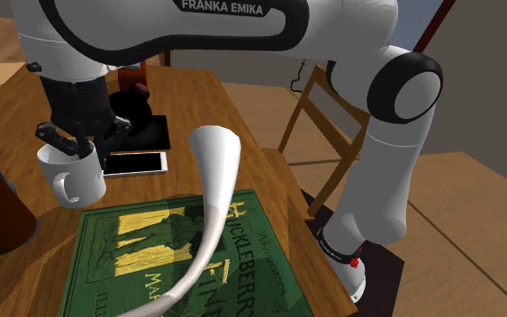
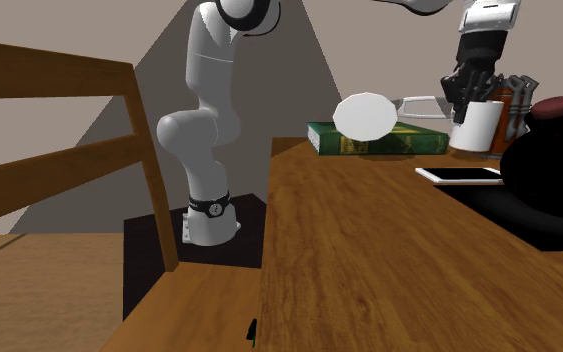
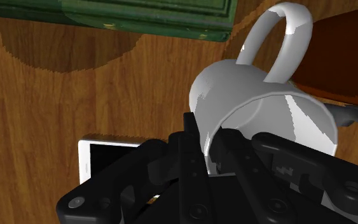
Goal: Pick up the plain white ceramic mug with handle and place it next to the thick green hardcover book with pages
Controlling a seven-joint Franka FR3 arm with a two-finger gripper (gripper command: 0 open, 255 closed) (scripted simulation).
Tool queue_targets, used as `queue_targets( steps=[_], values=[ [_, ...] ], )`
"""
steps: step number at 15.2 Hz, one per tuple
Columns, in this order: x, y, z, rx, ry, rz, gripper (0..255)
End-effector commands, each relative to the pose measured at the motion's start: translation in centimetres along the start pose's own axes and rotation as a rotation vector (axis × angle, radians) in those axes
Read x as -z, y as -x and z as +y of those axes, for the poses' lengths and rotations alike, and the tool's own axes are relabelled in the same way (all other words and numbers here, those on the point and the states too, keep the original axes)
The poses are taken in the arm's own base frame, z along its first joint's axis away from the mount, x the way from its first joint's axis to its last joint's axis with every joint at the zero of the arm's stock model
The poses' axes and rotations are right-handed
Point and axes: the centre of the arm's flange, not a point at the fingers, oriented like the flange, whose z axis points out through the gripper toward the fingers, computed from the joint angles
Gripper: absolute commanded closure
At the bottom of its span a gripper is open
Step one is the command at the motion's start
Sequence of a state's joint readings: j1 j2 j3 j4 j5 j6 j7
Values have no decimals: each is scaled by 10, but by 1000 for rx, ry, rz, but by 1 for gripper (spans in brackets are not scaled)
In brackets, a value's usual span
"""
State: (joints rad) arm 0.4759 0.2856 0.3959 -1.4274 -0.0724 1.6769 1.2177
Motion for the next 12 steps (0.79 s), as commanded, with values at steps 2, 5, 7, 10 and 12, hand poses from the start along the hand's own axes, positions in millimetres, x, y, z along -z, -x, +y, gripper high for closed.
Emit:
queue_targets(
  steps=[2, 5, 7, 10, 12],
  values=[
    [-17, -1, -1, 0, -1, 0, 255],
    [-17, -1, -1, 0, -1, 0, 255],
    [-17, -1, -1, 0, -1, 0, 255],
    [-17, -1, -1, 0, -1, 0, 255],
    [-17, -1, -1, 0, -1, 0, 0]
  ],
)
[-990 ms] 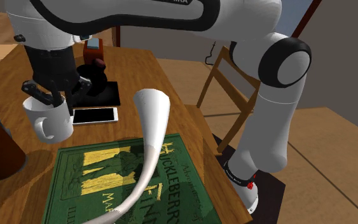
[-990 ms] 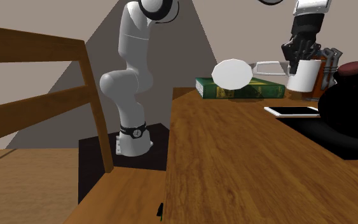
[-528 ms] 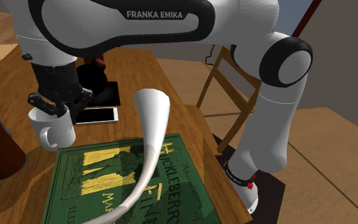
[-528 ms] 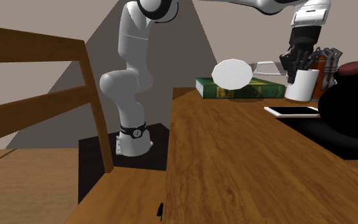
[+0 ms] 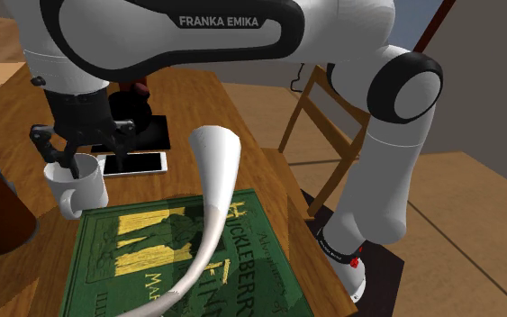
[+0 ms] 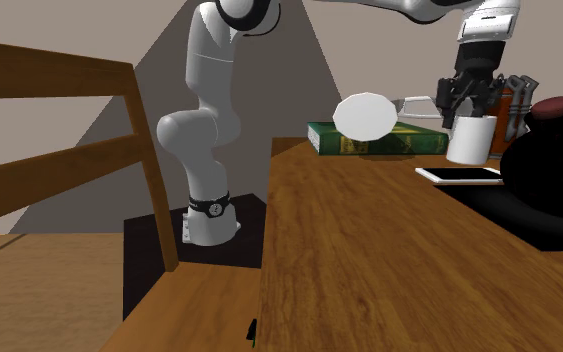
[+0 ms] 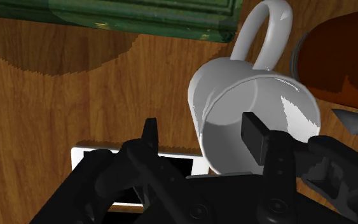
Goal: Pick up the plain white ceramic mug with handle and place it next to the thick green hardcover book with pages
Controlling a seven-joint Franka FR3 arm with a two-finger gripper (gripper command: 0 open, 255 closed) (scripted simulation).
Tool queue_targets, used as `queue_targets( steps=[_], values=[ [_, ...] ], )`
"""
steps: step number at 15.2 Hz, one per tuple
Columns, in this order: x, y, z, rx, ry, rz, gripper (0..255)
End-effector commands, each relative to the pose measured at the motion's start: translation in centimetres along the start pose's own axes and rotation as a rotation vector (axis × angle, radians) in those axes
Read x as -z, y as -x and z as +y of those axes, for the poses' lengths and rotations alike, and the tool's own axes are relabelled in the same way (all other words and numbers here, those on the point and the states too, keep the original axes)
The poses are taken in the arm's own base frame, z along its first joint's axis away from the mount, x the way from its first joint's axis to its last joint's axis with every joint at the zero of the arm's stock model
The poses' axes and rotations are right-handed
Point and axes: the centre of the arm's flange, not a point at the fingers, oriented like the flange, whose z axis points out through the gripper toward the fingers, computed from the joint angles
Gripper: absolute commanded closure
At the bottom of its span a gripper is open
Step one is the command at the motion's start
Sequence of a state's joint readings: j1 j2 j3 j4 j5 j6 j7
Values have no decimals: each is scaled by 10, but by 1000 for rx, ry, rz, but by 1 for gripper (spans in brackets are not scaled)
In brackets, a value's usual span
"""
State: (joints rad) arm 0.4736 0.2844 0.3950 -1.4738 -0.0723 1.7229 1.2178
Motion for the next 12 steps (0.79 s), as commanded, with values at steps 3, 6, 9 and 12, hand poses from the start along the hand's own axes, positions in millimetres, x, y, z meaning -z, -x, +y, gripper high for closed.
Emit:
queue_targets(
  steps=[3, 6, 9, 12],
  values=[
    [0, 0, 0, 0, 0, 0, 0],
    [26, 0, 0, 0, 0, 0, 0],
    [50, 0, 0, 0, 0, 0, 0],
    [50, 0, 0, 0, 0, 0, 0]
  ],
)
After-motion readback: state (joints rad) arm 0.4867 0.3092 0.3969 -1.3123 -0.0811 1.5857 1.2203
